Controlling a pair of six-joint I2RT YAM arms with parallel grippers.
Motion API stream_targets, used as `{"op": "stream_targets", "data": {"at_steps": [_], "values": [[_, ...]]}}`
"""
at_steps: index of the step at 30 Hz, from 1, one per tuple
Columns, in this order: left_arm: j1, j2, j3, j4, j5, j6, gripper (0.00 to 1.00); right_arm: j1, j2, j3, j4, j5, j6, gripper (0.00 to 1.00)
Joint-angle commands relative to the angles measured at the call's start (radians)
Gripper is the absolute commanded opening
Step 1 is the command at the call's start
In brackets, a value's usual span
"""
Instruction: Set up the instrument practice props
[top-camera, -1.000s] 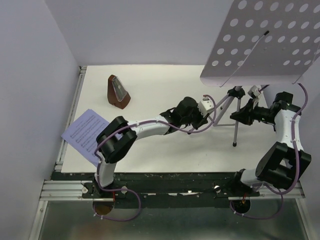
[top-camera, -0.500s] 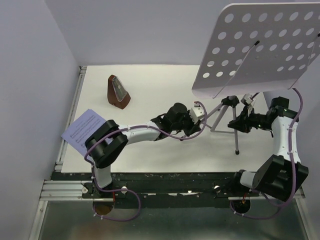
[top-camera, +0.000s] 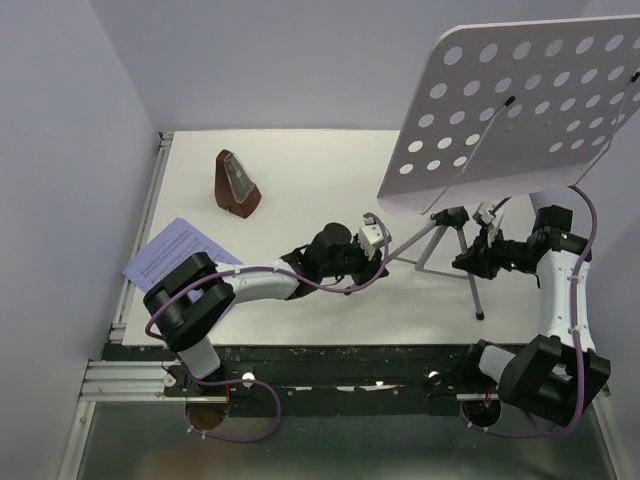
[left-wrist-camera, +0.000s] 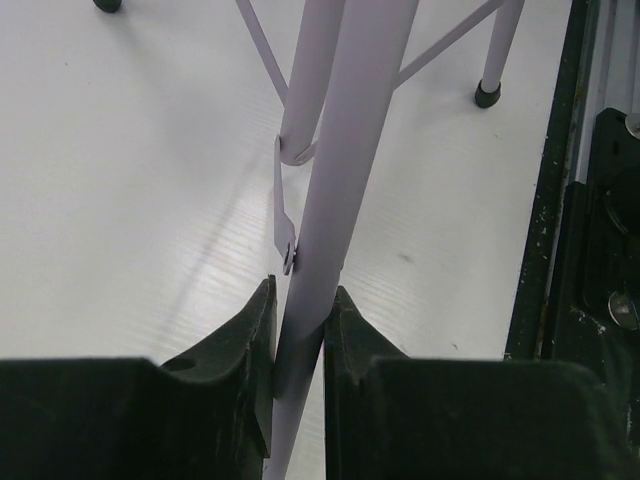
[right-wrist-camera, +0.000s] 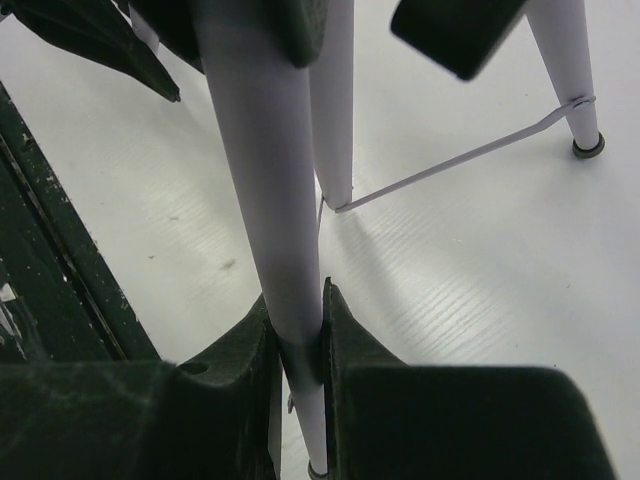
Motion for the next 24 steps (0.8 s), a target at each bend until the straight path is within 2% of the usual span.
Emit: {"op": "stream_targets", "data": {"at_steps": [1,10,15,23,24], "values": [[0.084,-0.025,-0.161,-0.266,-0.193,-0.252,0.00,-0.092,0.019,-0.092,0.099,0.438,0.095,0.00],[0.084,0.019,-0.217,-0.213,-0.167,-0.313,0.00,-0.108,-0.052,-0.182,0.019,0.360,0.004,0.00],[0.077,0.026,-0.218,-0.188,-0.159,-0.336,0.00,-0.112,-0.093,-0.231,0.011,0.380,-0.029,0.00],[0.019,0.076,-0.122,-0.184,-0.135,-0.292,0.00,-0.109,-0.043,-0.226,-0.074,0.196,-0.108,0.01],[0.018,0.079,-0.117,-0.184,-0.138,-0.292,0.04,-0.109,-0.035,-0.228,-0.084,0.186,-0.120,0.01]]}}
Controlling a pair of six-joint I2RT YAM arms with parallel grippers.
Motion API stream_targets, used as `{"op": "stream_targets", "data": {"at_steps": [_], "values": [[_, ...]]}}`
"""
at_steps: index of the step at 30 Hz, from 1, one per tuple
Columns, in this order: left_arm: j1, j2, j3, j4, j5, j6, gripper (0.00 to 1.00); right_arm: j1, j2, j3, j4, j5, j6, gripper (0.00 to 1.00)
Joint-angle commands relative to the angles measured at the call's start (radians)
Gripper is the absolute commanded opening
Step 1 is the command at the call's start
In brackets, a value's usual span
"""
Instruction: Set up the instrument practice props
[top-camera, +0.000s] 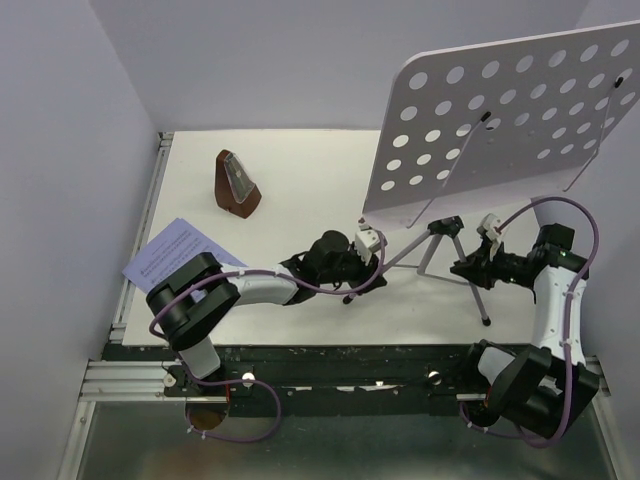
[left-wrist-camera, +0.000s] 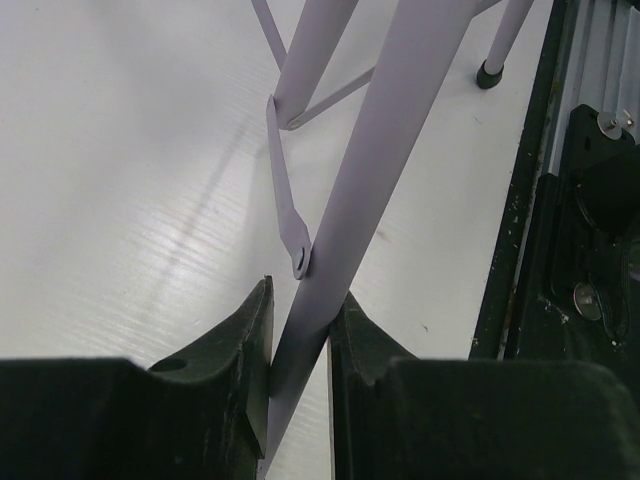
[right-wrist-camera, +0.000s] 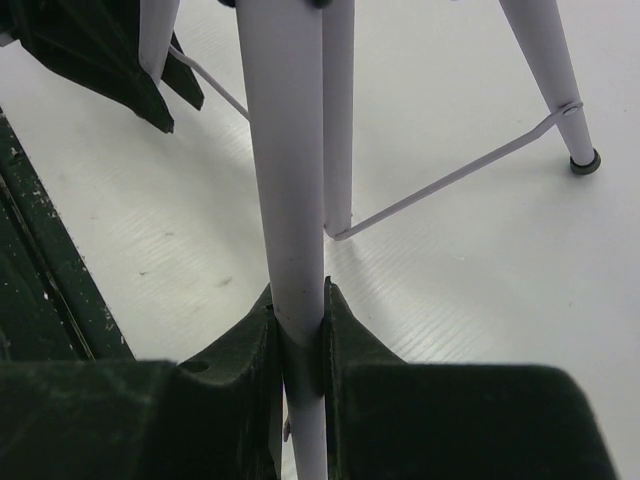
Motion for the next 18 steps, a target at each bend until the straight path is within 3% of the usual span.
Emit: {"op": "stream_targets", "data": {"at_steps": [1,7,14,16,18], "values": [[0.025,0.077,-0.013,-0.277,-0.158,-0.160,0.08,-0.048,0.085,-0.080,-0.124,0.287,-0.034,0.02],[0.023,0.044,-0.016,-0.248,-0.172,-0.167,0.36,-0.048,0.071,-0.089,-0.151,0.271,-0.083,0.12],[0.023,-0.025,-0.004,-0.190,-0.115,-0.185,0.57,-0.047,0.059,-0.054,-0.214,0.186,-0.122,0.41],[0.022,-0.056,-0.012,-0.171,-0.128,-0.190,0.66,-0.047,0.047,-0.048,-0.211,0.178,-0.114,0.49],[0.014,-0.105,-0.024,-0.159,-0.152,-0.173,0.67,-0.048,0.042,-0.040,-0.225,0.169,-0.126,0.59]]}}
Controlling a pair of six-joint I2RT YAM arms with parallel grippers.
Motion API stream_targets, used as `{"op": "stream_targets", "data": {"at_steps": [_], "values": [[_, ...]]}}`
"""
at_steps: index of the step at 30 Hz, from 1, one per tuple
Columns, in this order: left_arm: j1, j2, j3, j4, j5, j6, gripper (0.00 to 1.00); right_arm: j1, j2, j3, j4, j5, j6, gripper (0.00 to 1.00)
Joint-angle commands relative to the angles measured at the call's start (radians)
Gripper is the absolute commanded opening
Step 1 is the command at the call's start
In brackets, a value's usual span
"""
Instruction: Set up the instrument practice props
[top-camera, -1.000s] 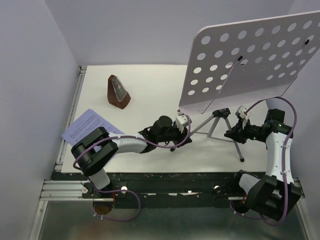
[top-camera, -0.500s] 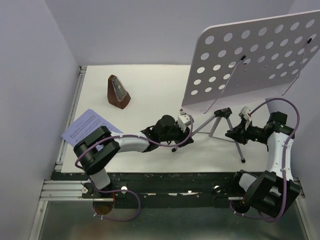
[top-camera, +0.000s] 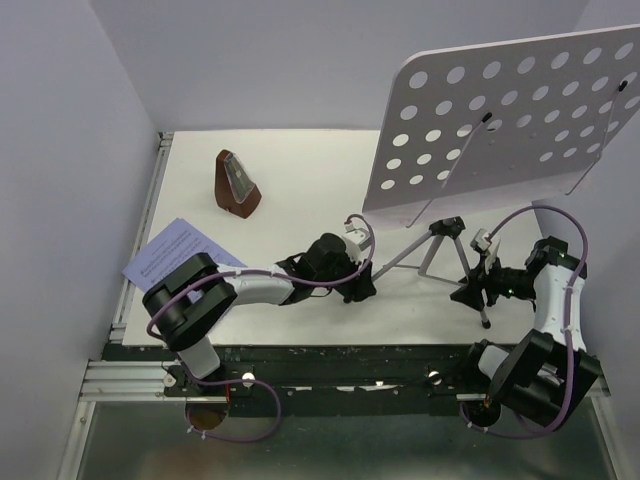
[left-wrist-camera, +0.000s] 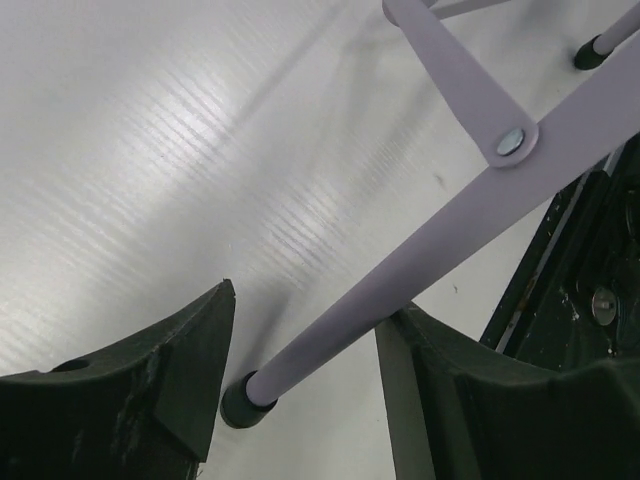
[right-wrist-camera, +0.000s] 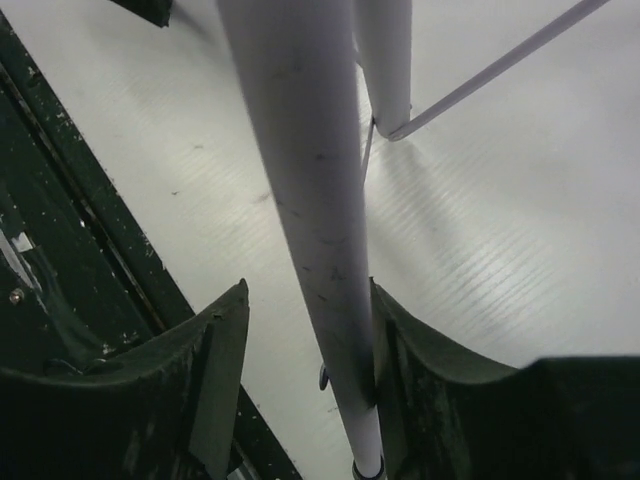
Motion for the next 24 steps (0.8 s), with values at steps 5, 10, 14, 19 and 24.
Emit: {"op": "stream_targets", "data": {"at_steps": [5,10,14,19,24], "values": [[-0.002,-0.248,-0.056,0.014,-0.110,0.061,0.69,-0.003,-0.009,0.077,-0.154,0.031,-0.034,0.75],[-0.002,-0.407,-0.116,0.014,-0.130,0.203,0.93,-0.012,0.013,0.173,-0.189,0.124,-0.070,0.84],[0.036,-0.495,-0.184,0.092,-0.085,0.240,0.99,-0.059,0.037,0.197,-0.209,0.189,-0.148,0.84],[0.053,-0.472,-0.119,0.055,0.142,0.435,0.98,-0.102,0.083,0.109,-0.221,0.195,-0.343,0.84],[0.030,-0.351,-0.030,-0.069,0.242,0.653,0.96,-0.104,0.105,0.030,-0.186,0.139,-0.474,0.81]]}}
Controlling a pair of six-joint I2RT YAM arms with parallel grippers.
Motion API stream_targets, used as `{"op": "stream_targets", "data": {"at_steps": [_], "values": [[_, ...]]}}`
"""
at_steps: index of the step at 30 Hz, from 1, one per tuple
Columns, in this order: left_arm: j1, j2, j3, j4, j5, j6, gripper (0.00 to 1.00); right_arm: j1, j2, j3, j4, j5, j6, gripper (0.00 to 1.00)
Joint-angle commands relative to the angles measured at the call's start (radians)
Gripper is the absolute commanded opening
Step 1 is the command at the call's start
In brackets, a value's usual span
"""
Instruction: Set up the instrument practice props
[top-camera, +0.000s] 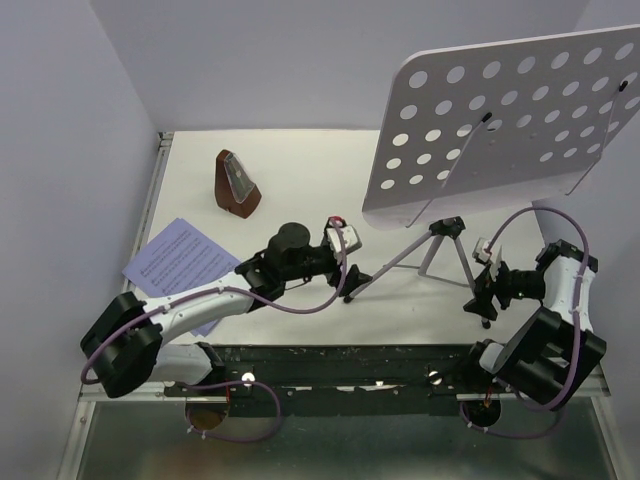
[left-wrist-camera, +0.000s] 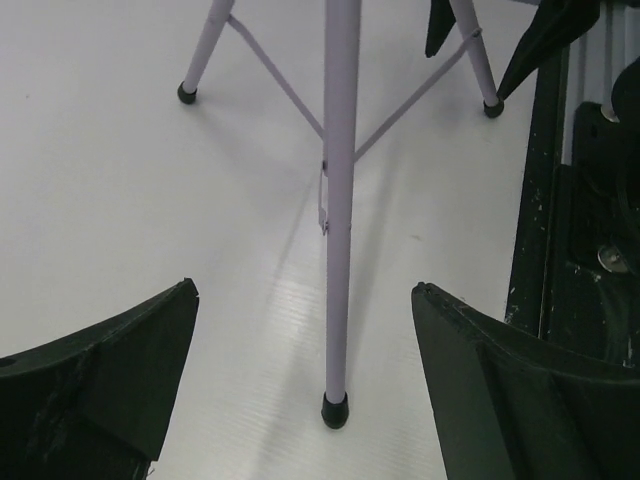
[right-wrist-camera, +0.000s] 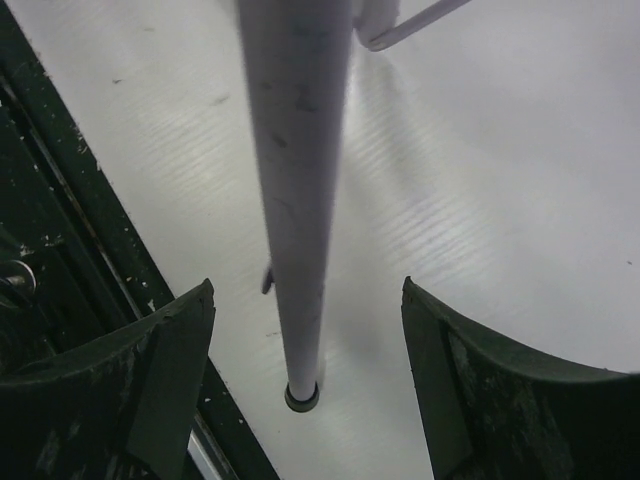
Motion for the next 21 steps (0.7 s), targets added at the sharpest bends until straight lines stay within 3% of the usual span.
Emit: {"op": "stream_targets", "data": {"at_steps": [1,7,12,17,20,21], "values": [[-0.024,0.110,0.076,-0.102,0.162,0.261,0.96,-0.003,0.015,-0.049,-0.073,-0.024,-0.156,0.81],[-0.069,0.228,0.036,-0.012,0.128,0.233,0.97,-0.003,0.086,-0.058,-0.045,0.007,-0.148,0.61],[-0.128,0.365,0.065,0.059,0.021,0.175,0.98,-0.005,0.100,-0.069,-0.028,0.012,-0.127,0.46],[-0.134,0.426,0.105,0.067,-0.091,0.062,0.79,-0.005,0.077,-0.090,0.001,0.035,-0.110,0.36],[-0.134,0.434,0.092,0.085,-0.136,-0.009,0.65,-0.005,0.071,-0.098,0.012,0.035,-0.098,0.21],[-0.134,0.435,0.087,0.090,-0.142,-0.024,0.56,-0.003,0.072,-0.096,0.015,0.032,-0.095,0.17]]}}
